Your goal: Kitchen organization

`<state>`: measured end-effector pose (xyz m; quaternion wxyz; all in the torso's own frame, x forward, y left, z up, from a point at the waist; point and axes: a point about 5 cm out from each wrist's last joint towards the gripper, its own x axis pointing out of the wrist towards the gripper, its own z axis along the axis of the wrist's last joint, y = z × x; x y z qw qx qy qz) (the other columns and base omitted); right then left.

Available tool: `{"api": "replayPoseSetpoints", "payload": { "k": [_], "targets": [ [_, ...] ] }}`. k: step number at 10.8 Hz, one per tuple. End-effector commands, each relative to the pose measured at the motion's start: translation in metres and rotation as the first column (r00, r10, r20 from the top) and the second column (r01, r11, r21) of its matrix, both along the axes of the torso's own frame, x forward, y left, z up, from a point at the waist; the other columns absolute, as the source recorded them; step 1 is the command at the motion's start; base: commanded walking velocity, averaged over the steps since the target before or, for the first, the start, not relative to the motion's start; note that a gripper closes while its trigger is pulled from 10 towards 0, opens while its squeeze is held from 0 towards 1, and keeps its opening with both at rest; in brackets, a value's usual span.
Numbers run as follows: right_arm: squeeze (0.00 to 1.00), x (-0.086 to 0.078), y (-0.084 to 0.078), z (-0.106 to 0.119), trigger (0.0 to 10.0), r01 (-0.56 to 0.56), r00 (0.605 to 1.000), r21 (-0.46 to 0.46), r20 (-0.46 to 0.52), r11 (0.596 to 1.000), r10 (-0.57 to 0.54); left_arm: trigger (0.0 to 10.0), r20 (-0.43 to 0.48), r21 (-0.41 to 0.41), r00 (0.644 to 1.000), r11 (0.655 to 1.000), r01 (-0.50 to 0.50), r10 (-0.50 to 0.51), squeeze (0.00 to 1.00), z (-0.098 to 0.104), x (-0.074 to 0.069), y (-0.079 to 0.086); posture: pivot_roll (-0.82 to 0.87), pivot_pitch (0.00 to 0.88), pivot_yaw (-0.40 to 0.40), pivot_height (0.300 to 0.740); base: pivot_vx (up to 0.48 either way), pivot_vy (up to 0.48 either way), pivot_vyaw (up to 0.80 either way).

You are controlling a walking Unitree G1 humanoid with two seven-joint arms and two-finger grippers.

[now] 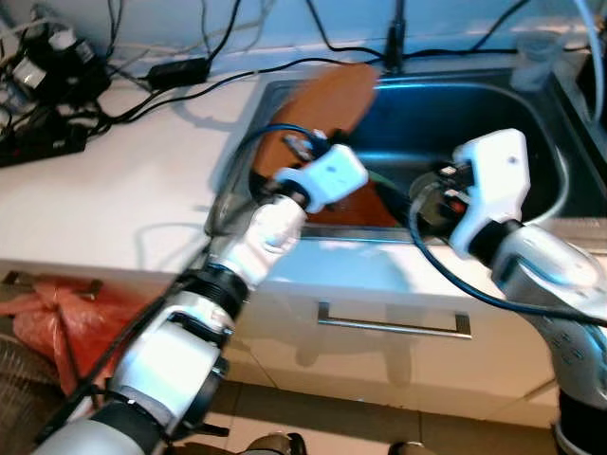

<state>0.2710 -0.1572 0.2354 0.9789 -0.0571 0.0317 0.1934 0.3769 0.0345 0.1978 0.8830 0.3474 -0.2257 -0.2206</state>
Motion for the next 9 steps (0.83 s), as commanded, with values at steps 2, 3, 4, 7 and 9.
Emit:
{"api": "replayPoseSetpoints", "payload": {
  "k": [2,3,4,7,9],
  "targets": [
    [0.00,-0.005,-0.002,0.003,10.0,0.025,1.000,-0.012,0.012,1.000,-0.025,0.0,0.046,-0.006,0.998,0.999,0.032,-0.032,0.00,0.015,0.001,-0.007,-0.18,0.100,0.222,0.740,0.000,0.000,0.00],
    [0.00,-0.008,-0.005,0.003,10.0,0.042,0.999,-0.014,0.012,0.999,-0.042,0.0,0.031,-0.005,0.999,0.999,0.039,-0.039,0.00,0.013,0.001,-0.012,-0.20,0.104,0.234,0.740,0.000,0.000,0.00],
    [0.00,-0.011,-0.007,0.002,10.0,0.055,0.998,-0.016,0.010,0.998,-0.055,0.0,0.017,-0.004,0.999,0.999,0.044,-0.044,0.00,0.010,0.000,-0.014,-0.20,0.104,0.236,0.740,0.000,0.000,0.00],
    [0.00,-0.014,-0.005,0.002,10.0,0.056,0.998,-0.012,0.004,0.998,-0.056,9.2,-0.127,-0.085,0.991,0.995,-0.054,0.043,0.25,-0.002,0.009,-0.004,-0.23,0.112,0.235,0.740,0.000,0.000,0.00],
    [0.00,-0.009,0.006,0.003,10.0,0.008,1.000,-0.013,0.004,1.000,-0.008,10.0,-0.204,-0.114,0.971,0.982,-0.151,0.126,0.23,-0.007,0.016,0.010,-0.24,0.114,0.230,0.740,0.000,0.000,0.00]
  ]
}}
